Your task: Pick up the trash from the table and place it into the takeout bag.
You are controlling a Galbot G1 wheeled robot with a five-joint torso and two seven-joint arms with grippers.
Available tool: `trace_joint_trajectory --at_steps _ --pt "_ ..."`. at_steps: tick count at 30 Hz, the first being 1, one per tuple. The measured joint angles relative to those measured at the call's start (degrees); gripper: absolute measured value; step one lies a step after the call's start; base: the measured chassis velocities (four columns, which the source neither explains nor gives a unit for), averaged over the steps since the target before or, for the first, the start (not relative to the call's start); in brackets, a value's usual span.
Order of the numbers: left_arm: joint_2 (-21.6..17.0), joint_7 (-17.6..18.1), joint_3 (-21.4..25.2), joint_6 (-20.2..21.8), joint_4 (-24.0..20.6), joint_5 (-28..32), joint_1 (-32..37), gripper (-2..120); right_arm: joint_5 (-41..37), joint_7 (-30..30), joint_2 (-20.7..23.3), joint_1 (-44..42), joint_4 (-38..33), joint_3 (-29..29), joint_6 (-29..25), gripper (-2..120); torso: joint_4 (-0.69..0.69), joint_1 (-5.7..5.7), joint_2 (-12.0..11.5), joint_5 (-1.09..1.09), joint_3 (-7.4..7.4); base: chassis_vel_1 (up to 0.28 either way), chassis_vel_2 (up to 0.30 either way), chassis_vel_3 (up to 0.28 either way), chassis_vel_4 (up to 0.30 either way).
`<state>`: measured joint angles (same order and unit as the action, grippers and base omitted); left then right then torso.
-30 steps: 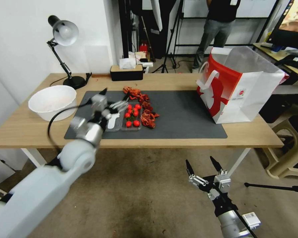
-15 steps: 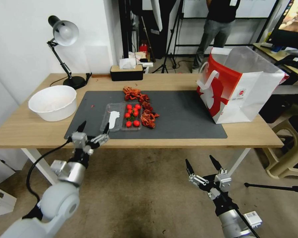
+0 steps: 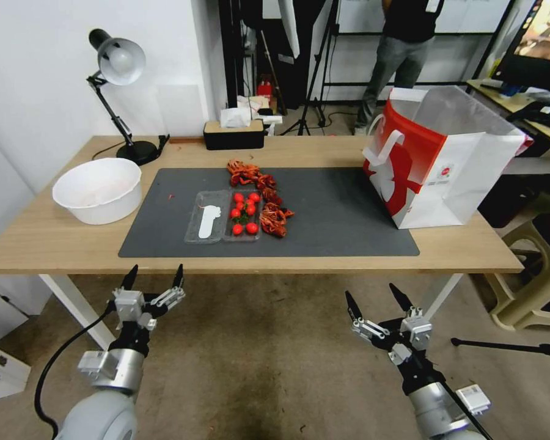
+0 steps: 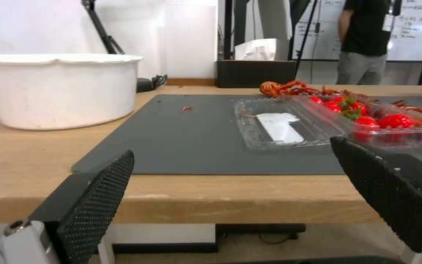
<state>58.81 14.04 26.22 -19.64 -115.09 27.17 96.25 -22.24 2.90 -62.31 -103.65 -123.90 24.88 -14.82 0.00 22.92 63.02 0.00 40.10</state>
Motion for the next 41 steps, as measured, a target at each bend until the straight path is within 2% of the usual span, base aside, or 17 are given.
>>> trace_joint_trajectory --at_steps 9,41 --pt "1.47 0.12 0.8 -0.27 0.49 -0.2 0.41 100 -0.9 1.41 0.0 0.45 -0.09 0.66 0.18 100 0.0 0.0 0.0 0.0 0.0 0.0 0.0 0.0 0.0" --pt "2.5 -1.28 0.44 -0.8 0.55 0.84 1.58 100 -2.69 0.74 -0.62 1.04 0.09 0.83 -0.73 100 0.0 0.0 0.0 0.0 0.0 0.0 0.0 0.0 0.0"
